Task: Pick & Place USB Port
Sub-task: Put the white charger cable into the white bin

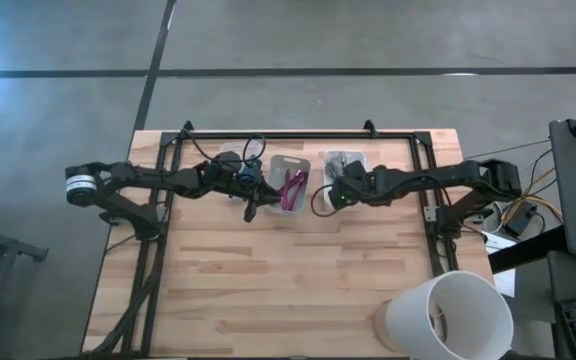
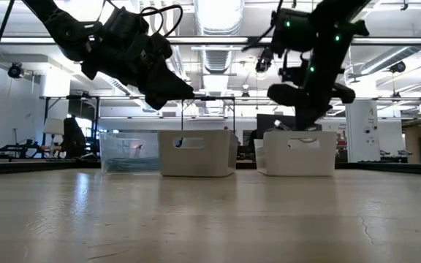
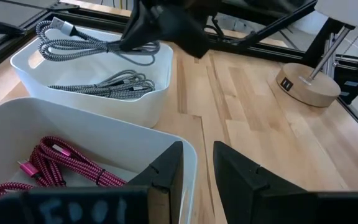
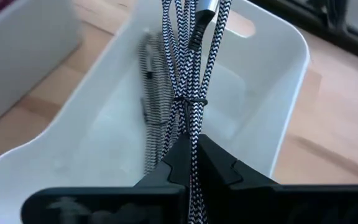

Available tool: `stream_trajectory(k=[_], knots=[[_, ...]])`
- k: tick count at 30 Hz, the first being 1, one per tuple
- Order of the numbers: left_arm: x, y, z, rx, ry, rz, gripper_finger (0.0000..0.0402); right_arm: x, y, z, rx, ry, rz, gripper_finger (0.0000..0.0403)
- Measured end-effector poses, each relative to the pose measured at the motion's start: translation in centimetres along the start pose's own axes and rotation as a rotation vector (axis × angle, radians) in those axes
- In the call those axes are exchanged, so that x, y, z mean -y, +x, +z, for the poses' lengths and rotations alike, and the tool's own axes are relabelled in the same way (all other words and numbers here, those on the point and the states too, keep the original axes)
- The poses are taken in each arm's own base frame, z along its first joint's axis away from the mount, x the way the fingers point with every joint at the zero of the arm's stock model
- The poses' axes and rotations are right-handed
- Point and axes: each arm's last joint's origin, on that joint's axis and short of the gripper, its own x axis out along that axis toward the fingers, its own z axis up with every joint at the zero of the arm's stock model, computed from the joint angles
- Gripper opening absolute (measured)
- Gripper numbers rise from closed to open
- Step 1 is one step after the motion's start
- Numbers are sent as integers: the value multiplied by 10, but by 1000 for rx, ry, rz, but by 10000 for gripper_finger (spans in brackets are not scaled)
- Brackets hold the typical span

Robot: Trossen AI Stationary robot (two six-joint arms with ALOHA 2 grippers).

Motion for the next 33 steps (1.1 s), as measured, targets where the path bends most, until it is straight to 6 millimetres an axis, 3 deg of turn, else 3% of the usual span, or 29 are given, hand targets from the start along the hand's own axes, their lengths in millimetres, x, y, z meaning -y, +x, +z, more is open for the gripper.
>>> stream_trajectory(k=[14,19,33], knots=[[0,0,0,0,0,0,90,6,9,-2,-13,86,-23,13],[0,0,0,0,0,0,90,7,15,-9,-4,190,-13,13],[0,0,0,0,0,0,90,14,30,-24,2,168,-18,13]])
